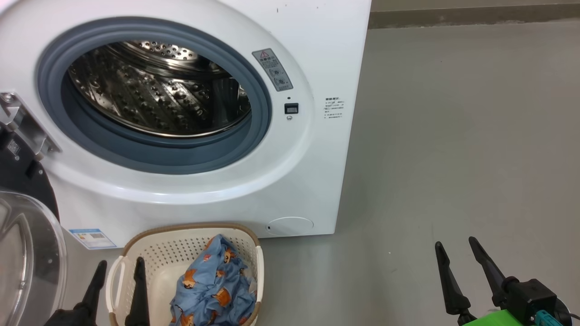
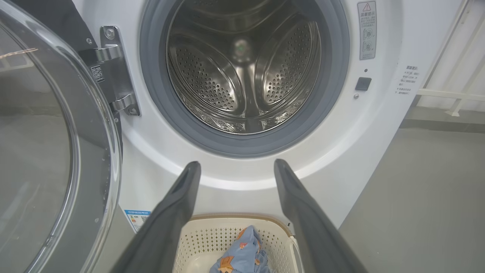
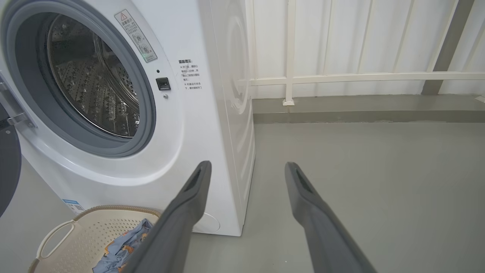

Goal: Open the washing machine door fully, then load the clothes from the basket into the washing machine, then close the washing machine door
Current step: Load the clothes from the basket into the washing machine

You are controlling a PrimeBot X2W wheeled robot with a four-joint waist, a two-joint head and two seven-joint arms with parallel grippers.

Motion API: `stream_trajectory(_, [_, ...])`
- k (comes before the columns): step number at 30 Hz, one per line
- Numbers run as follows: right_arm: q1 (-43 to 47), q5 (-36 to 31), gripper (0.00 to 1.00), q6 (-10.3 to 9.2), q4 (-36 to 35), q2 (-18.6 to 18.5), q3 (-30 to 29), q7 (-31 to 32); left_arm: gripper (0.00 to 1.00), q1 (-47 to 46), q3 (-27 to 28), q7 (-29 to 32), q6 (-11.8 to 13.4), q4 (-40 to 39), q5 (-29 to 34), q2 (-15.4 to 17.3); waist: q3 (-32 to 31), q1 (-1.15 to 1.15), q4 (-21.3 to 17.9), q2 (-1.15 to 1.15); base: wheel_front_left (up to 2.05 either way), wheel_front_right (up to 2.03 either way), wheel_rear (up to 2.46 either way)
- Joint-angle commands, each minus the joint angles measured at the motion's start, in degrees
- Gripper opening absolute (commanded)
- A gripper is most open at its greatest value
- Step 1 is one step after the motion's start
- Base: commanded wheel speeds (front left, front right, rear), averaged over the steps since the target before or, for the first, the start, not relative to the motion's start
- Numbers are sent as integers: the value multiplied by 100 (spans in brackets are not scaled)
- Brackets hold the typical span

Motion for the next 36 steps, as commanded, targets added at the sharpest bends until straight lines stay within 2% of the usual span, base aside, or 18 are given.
stream_trajectory(1, [-149, 68, 100, 35, -117, -40, 169, -43, 100, -175, 156, -37, -13, -129, 5, 101, 11, 0, -6, 0, 0, 0, 0])
stream_trajectory(20, [-252, 110, 100, 35, -98, -40, 205, -43, 100, -240, -30, -37, -14, -124, -164, 145, 373, 0, -62, 0, 0, 0, 0])
stream_trajectory(36, [-590, 141, 100, 35, -172, -40, 346, -43, 100, -852, -141, -37, -14, 105, -375, 322, 1392, 0, -266, 0, 0, 0, 0])
